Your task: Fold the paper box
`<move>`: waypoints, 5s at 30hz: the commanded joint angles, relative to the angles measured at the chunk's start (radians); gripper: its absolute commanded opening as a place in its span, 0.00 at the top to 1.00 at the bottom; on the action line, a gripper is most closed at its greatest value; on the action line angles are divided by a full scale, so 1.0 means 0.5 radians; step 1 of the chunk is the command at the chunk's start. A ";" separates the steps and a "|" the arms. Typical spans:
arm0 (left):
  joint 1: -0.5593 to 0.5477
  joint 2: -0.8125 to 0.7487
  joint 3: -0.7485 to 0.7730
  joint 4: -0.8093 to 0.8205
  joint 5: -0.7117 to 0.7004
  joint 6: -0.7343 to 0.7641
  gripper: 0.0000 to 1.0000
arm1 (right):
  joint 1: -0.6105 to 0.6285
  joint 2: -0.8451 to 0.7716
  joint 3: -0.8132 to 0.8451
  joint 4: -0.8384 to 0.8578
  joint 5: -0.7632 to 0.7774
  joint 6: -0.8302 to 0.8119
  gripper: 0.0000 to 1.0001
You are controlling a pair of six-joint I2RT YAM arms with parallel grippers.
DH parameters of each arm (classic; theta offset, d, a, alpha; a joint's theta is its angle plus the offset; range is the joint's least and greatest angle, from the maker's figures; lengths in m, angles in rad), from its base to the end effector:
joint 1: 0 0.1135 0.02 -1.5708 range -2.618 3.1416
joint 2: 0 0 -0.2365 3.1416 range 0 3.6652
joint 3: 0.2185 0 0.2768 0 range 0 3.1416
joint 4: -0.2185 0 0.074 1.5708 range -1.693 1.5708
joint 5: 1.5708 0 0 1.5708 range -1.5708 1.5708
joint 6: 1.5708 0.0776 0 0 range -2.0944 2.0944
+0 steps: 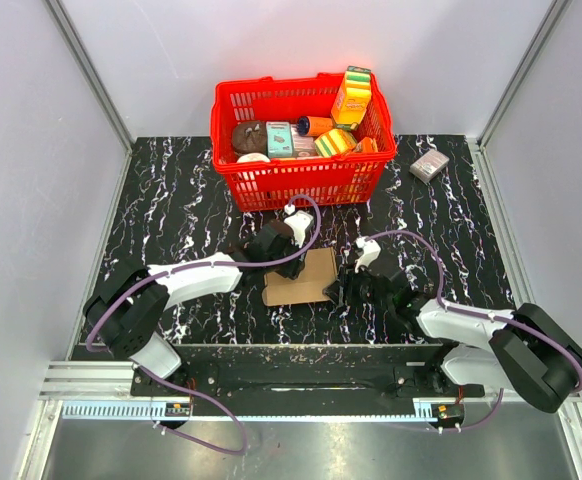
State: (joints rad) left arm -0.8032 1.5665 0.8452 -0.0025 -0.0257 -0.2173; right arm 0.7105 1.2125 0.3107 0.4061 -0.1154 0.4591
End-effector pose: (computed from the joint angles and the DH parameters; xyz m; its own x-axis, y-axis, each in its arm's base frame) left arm 0.2619 -0.2685 0.1162 -0.6012 0.3127 -0.7353 0.5902 0.7941 -0.1449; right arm 0.2099 0.1924 0.0884 -0.6443 0.0263 -0.7643 -0.4898 0.7533 0.4389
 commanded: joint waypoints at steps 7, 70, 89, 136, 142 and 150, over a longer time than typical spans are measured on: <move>-0.032 0.101 -0.009 -0.225 0.153 -0.029 0.60 | -0.007 -0.057 0.038 -0.033 0.074 -0.004 0.46; -0.032 0.110 -0.015 -0.216 0.168 -0.023 0.61 | 0.024 0.257 -0.121 0.308 0.332 0.116 0.48; -0.032 -0.350 -0.156 -0.158 -0.028 -0.145 0.41 | 0.021 -0.774 -0.081 -0.511 0.479 0.202 0.36; -1.173 -2.271 -1.426 0.204 -1.676 -0.495 0.01 | 0.024 -1.091 -0.026 -0.677 0.301 0.162 0.34; -1.326 -2.011 -1.350 0.147 -1.875 -0.587 0.01 | 0.024 -1.142 -0.005 -0.738 0.301 0.156 0.34; -1.605 -2.050 -1.264 -0.231 -2.108 -0.878 0.01 | 0.021 -1.155 -0.029 -0.717 0.292 0.174 0.34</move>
State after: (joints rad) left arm -1.5543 0.5365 0.1383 -0.0299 -0.9794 -0.5674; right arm 0.7181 0.6342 0.2657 0.0292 0.0410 0.5510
